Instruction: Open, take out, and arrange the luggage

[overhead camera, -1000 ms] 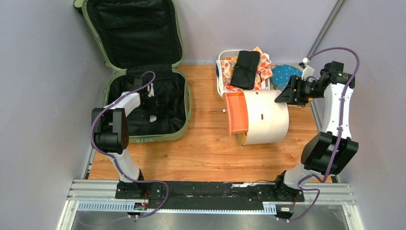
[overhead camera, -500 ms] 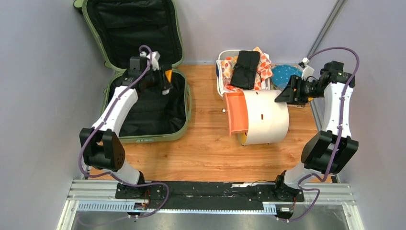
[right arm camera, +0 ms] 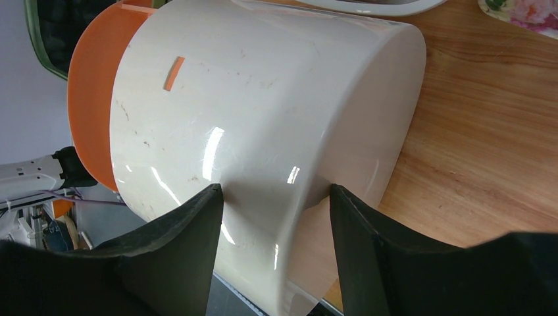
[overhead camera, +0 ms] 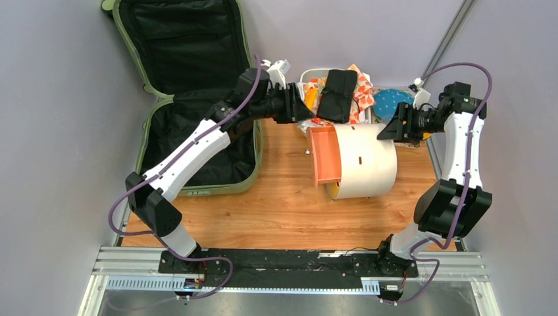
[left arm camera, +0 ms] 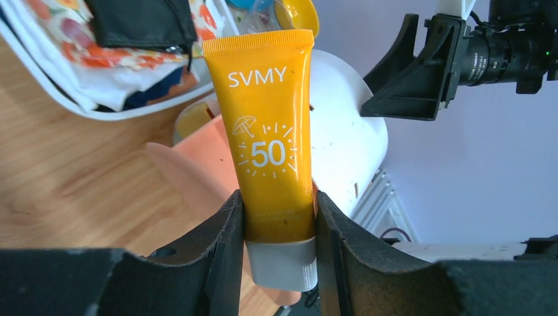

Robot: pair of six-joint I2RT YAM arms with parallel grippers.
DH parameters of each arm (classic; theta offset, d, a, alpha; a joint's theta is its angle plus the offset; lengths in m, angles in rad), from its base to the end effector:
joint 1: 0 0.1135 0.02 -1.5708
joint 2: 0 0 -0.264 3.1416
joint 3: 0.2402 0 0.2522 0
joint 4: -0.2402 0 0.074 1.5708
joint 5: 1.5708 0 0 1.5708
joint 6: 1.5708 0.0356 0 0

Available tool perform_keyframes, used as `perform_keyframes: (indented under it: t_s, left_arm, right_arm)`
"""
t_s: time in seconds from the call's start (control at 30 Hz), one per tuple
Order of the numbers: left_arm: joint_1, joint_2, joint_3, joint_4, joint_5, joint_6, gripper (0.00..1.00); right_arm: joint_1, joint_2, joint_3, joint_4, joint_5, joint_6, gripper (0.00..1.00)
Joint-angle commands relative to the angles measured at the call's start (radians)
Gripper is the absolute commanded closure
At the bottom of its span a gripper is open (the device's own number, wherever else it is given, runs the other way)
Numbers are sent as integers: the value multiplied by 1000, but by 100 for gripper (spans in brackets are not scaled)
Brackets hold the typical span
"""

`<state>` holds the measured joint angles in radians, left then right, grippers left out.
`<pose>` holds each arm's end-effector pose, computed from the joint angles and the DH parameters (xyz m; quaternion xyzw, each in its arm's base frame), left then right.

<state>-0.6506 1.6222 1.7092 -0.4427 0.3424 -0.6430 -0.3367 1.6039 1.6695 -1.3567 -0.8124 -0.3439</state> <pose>0.2897 -0.2355 0.4208 0.1003 0.8087 -0.4506 0.3646 0.2883 -0.0735 0.3586 -0.0583 0.9095 0.3261 0.2513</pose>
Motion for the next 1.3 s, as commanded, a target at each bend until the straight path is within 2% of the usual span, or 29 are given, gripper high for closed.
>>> perform_keyframes:
  t_s: [0.0,0.17,0.5,0.6,0.63,0.73,0.77,0.83,1.03,1.13,1.23,1.27]
  left_arm:
    - [-66,31,27,59,-6,-135,85]
    - [-155,65,47,76,-25,-155,85]
    - [-196,85,33,42,-60,-208,80]
    - [-196,85,33,35,-65,-211,61]
    - [-198,82,33,32,-68,-208,52]
    - [-198,76,35,22,-83,-198,39]
    - [-198,76,35,21,-83,-195,29]
    - [-196,74,33,24,-80,-190,22]
    - [-196,54,27,18,-95,-170,22]
    - [-198,42,36,19,-109,-126,25]
    - [-189,16,53,19,-94,-8,32]
    - [-181,1,43,47,-80,75,34]
  right_arm:
    - [30,24,-30,-47,170,-44,39]
    - [38,-1,-53,-29,176,-32,39]
    - [59,-53,-94,-15,196,-24,39]
    - [61,-62,-108,-9,202,-21,39]
    - [61,-65,-108,-9,205,-21,39]
    - [61,-71,-119,-5,213,-23,39]
    - [61,-75,-128,-7,213,-23,39]
    - [61,-81,-132,-5,214,-24,39]
    - [61,-81,-134,-7,216,-26,39]
    - [61,-84,-134,-9,216,-27,39]
    - [61,-84,-131,-13,214,-30,39]
    - [61,-87,-129,-13,214,-33,39]
